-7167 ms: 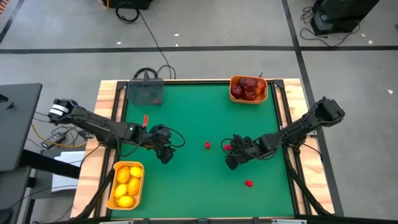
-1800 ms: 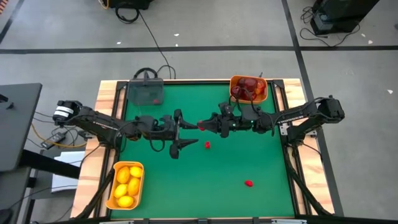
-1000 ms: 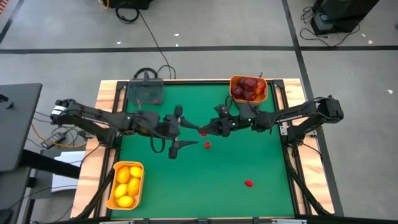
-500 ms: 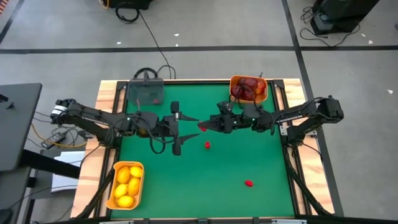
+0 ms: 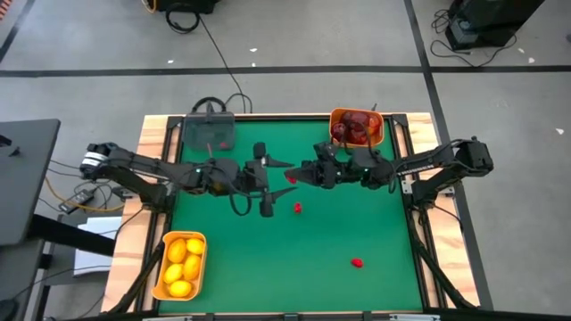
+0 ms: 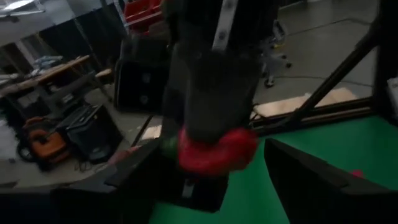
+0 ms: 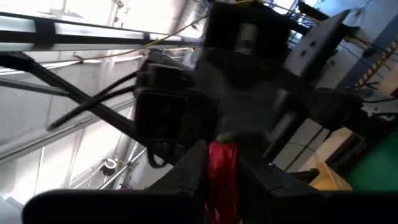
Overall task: Sort produce into baskets
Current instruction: Put the middle red chili pepper into the black bin
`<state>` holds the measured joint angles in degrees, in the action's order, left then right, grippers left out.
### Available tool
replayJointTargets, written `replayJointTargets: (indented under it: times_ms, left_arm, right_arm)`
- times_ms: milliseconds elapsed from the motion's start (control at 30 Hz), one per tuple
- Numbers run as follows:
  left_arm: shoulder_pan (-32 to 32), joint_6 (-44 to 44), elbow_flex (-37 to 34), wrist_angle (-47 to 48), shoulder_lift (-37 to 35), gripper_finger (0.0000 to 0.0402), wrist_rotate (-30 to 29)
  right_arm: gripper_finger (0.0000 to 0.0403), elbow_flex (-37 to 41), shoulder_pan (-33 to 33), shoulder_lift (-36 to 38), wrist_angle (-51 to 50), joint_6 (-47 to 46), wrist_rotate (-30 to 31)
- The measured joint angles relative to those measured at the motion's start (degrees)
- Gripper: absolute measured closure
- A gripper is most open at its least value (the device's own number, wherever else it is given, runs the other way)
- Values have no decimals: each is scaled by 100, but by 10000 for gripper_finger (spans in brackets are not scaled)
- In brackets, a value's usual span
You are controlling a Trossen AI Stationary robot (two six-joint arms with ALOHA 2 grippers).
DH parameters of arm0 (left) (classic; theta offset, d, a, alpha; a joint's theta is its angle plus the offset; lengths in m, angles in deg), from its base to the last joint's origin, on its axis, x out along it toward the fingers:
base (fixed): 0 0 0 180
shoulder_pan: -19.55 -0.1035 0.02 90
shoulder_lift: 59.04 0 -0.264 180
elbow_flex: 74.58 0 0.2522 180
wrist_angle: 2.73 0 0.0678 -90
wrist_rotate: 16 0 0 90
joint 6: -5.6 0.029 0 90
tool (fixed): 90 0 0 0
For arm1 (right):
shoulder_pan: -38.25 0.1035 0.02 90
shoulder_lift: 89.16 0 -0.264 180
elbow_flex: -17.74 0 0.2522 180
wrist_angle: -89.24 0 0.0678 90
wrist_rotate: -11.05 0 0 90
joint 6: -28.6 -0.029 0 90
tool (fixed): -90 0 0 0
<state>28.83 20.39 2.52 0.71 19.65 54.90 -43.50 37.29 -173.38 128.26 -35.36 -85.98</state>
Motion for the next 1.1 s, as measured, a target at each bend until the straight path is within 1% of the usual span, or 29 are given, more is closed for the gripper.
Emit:
replayJointTargets:
  times_ms: [100, 167, 333, 433, 533, 700, 800, 933, 1000, 1100]
  left_arm:
    - [3, -1, -15, -133, 64, 117, -221]
    - [-20, -2, -9, -236, 37, 128, -308]
    - [-31, 41, -13, -384, 42, 187, -312]
    - [-22, 280, -13, -415, 42, 212, -257]
    - [-24, 297, -13, -429, 42, 224, -267]
    - [-24, 306, -13, -471, 42, 230, -279]
    - [-24, 300, -13, -433, 42, 231, -296]
    - [-26, 293, -24, -384, 45, 232, -427]
    - [-28, 293, -24, -357, 51, 232, -656]
    - [-35, 299, -24, -145, 51, 232, -1222]
  right_arm:
    - [329, -4, 3, 2, 45, 10, 0]
    - [329, -4, -2, 2, 81, 11, 14]
    - [329, -8, -4, 7, 165, 68, 38]
    - [329, -13, 0, 13, 167, 73, 87]
    - [329, -13, 0, 13, 163, 50, 90]
    - [325, -15, 0, 20, 145, 194, 185]
    - [303, -15, 0, 20, 58, 405, 210]
    - [253, -26, 0, 28, -333, 532, 470]
    - [228, -28, -15, 33, -512, 718, 797]
    - [199, -31, -31, 19, -634, 910, 1346]
